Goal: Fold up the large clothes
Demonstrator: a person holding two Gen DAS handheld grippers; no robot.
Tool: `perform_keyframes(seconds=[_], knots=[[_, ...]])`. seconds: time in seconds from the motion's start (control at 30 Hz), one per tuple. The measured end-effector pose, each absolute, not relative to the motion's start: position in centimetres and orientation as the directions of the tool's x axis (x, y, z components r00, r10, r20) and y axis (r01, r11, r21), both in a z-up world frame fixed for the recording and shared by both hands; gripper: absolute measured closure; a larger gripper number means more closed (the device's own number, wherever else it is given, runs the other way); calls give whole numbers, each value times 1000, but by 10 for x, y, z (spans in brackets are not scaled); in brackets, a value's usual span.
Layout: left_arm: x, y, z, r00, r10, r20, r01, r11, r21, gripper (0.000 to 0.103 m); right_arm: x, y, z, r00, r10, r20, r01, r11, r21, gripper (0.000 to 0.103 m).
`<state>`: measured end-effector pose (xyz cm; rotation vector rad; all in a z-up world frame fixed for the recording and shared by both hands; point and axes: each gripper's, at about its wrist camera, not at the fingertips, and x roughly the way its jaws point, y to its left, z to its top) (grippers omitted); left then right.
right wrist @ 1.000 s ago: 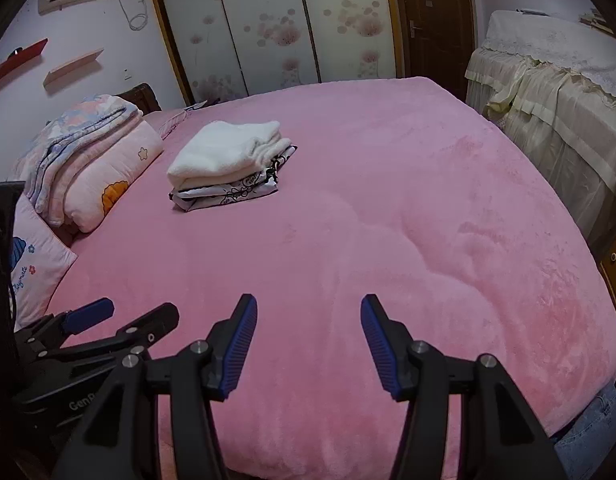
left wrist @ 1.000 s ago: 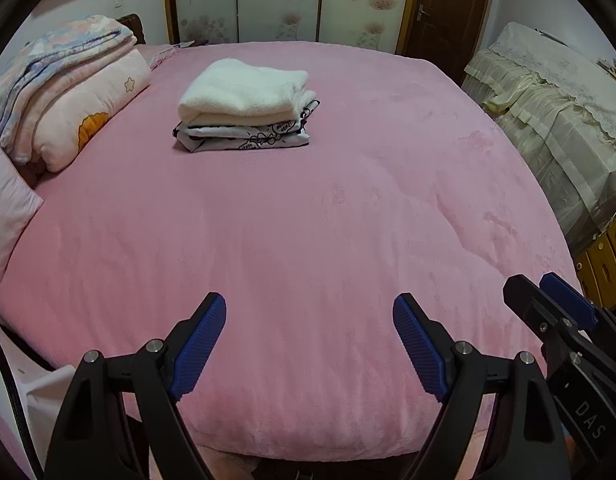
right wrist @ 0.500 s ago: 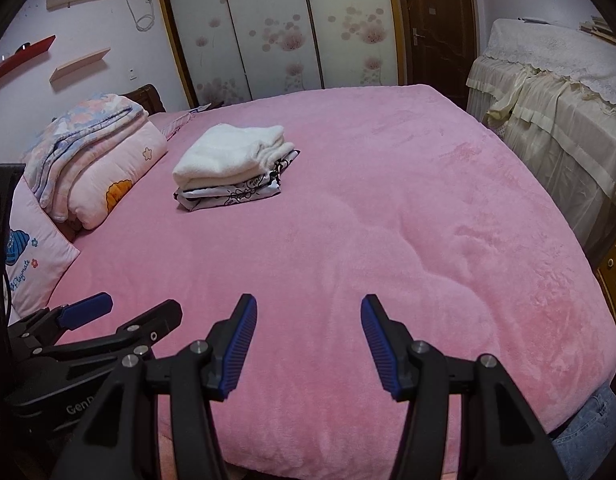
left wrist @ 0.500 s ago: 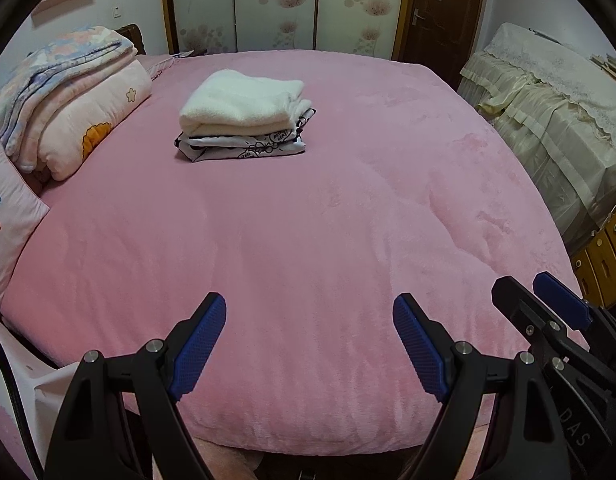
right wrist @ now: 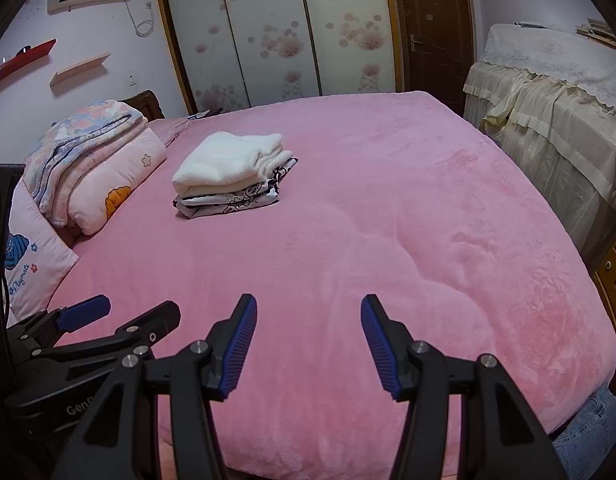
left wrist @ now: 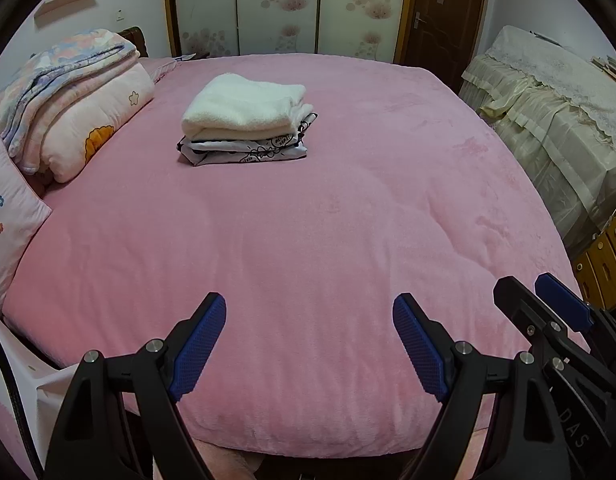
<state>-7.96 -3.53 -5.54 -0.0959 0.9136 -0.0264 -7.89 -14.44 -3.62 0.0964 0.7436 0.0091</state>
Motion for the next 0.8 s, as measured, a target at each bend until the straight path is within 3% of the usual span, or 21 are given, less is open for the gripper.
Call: perform_keyframes(seconds=[0.8], knots=[[-76,-36,-61,598,-70,-799,-24,994,-105,19,-74,-147,-38,732,37,-681,39,995,96,48]])
